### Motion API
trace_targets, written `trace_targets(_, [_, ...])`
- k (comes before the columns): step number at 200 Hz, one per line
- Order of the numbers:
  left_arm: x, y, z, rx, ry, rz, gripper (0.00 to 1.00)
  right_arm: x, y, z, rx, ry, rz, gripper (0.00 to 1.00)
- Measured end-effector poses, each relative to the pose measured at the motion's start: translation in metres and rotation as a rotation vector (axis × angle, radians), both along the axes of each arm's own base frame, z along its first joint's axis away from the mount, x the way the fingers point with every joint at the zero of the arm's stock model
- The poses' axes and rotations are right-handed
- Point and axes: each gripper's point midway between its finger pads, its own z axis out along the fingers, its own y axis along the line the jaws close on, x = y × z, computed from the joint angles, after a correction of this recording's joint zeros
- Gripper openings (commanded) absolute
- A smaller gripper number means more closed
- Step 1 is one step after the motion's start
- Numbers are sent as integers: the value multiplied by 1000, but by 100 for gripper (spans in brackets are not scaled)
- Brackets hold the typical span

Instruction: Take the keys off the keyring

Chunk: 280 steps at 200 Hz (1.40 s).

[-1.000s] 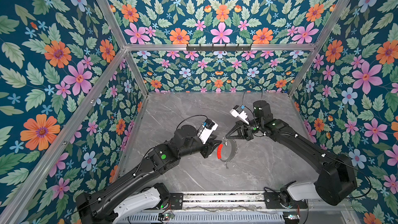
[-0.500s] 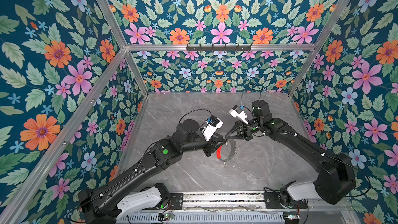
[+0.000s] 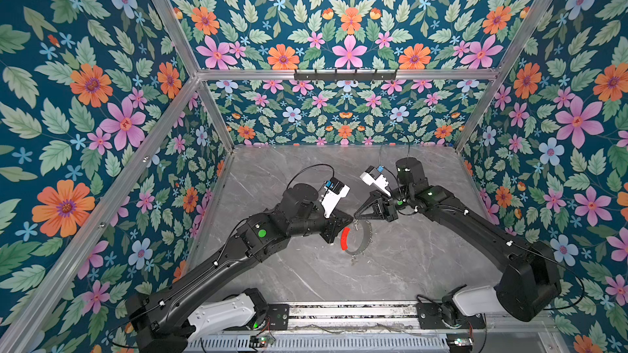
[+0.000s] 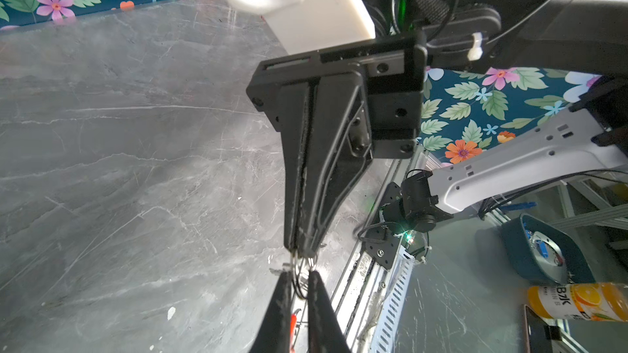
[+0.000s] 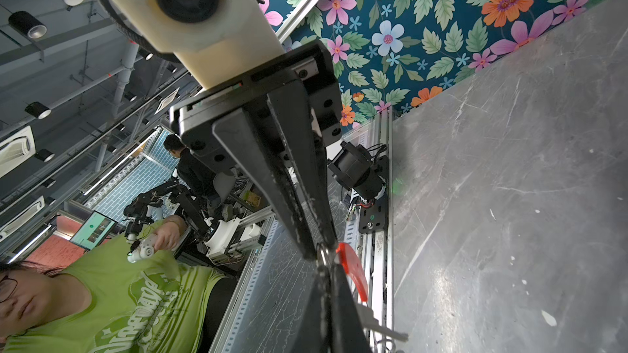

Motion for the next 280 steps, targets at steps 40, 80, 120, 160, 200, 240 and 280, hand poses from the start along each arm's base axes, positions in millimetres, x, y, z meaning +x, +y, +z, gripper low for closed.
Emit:
trace_targets(40, [-3,-1,-1,-1,63,9,10,1,2,1,0,-11,0,0])
trace_targets(80, [-1,-1,-7,18,126,41,0,1,2,-2,-6,-15,-1,0])
trace_targets(120, [-2,0,-7,-3,191,81,0,1,4,-4,-17,-17,-10,0])
trace_targets(160, [0,1,-1,-56,260,138,0,9,7,-9,-45,-36,-56,31])
trace_targets(200, [2,1,9,-119,315,190,0,21,8,-9,-67,-83,-143,45])
trace_targets(240, [7,6,14,-164,356,255,0,32,5,1,-81,-157,-248,50])
trace_targets(280, [9,12,13,-201,398,306,0,49,-7,0,-122,-235,-433,54])
